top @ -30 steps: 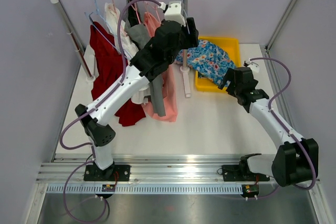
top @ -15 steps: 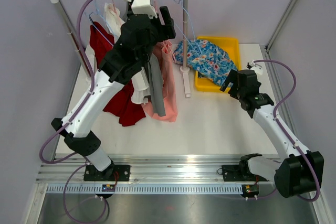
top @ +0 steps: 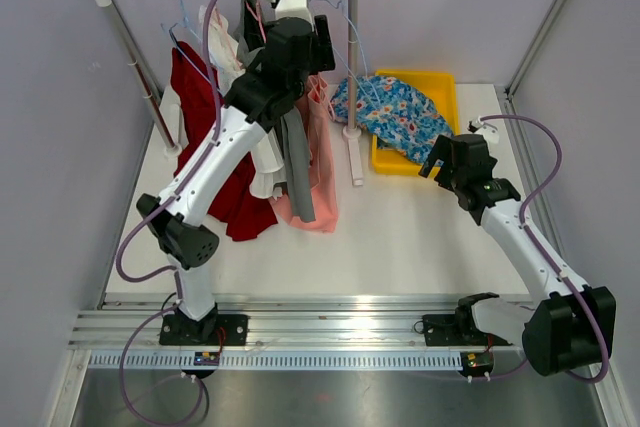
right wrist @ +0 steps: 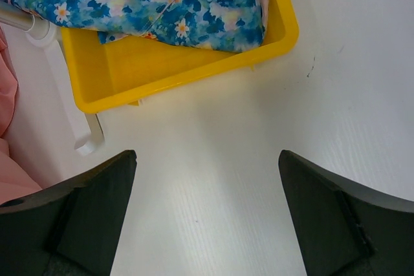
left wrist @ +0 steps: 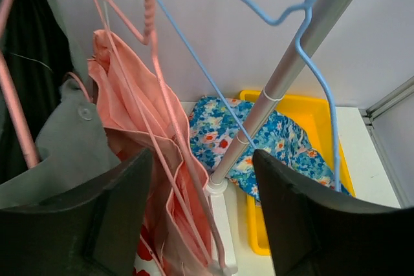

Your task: Remove the skirt from the hanger

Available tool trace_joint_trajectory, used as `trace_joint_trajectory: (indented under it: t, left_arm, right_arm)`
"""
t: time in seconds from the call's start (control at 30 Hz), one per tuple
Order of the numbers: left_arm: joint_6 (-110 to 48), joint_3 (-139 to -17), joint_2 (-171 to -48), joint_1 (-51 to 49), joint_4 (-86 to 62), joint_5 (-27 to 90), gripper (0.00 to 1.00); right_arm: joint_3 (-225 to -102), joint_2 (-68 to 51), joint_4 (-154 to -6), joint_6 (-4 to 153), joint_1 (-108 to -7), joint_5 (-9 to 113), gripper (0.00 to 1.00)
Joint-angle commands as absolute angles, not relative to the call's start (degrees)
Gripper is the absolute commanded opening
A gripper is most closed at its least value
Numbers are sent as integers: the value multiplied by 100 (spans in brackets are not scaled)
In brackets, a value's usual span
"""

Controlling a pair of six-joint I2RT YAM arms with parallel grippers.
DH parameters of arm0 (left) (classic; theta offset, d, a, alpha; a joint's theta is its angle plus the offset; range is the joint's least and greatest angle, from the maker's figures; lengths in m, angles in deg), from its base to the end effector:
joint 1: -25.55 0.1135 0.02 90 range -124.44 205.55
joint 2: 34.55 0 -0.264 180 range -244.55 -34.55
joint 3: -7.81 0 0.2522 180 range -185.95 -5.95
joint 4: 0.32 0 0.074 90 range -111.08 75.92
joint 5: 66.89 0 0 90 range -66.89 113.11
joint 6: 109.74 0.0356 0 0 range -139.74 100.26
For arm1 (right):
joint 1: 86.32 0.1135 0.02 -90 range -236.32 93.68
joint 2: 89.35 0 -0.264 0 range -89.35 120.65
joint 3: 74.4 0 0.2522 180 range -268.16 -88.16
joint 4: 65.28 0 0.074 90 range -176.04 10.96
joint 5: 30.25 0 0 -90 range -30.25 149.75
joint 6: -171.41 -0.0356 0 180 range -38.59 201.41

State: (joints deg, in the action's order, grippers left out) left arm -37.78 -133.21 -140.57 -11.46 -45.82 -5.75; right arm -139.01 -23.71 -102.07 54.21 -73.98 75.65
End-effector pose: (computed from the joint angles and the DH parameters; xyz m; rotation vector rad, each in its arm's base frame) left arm 0.3320 -0.2288 0.4927 -0.0787 1.7366 -0.2655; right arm 0.2451 0.0436 0.2831 0.4332 2.1595 0.0752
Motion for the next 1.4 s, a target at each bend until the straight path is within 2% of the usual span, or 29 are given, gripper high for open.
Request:
trace_joint_trajectory:
  t: [0.0,0.13,0.17,0.23,0.27,0.4,0.53,0.63,0.8,0.97,1.2,1.37]
  left_arm:
    - [-3819,-13743,-14212,-1013,-4449,-344,63]
    - [-3916,-13752,-14344,-882,-4457,-308,39]
    - [-3968,-13761,-14379,-855,-4475,-274,22]
    - [-4021,-13804,-14406,-793,-4545,-229,5]
    - [-4056,-13822,-14406,-784,-4606,-221,0]
    - [-3986,-13744,-14161,-776,-4599,-71,0]
    - [-3916,-13568,-13678,-828,-4484,8,0]
    - [-3916,-13804,-13484,-863,-4641,-27,0]
    - [-3960,-14113,-13264,-1065,-4809,-132,0]
    - [-4117,-14112,-13044,-1285,-4739,-229,0]
    - [-4320,-14112,-12719,-1636,-4712,-308,0]
    - [-4461,-14016,-12473,-1768,-4730,-343,0]
  right_arm:
    - [-13896,-2326,-10084,5530,-7375,7689,100]
    - [-13887,-2317,-10075,5548,-7375,7680,99]
    - [-13887,-2308,-10058,5548,-7366,7680,100]
    - [-13878,-2300,-10049,5548,-7375,7697,99]
    - [-13878,-2291,-10040,5548,-7366,7680,99]
    - [-13861,-2308,-9944,5592,-7366,7470,99]
    - [-13922,-2851,-9584,5724,-7244,6548,100]
    - [-14263,-3256,-9381,6030,-6562,6396,99]
    - [-15912,-2889,-10055,6383,-4978,7195,99]
    - [-16821,-2283,-10163,6401,-3354,8399,99]
    - [-17376,-1492,-10198,6339,-2226,9498,100]
    - [-17517,-1140,-10040,6304,-1943,10000,99]
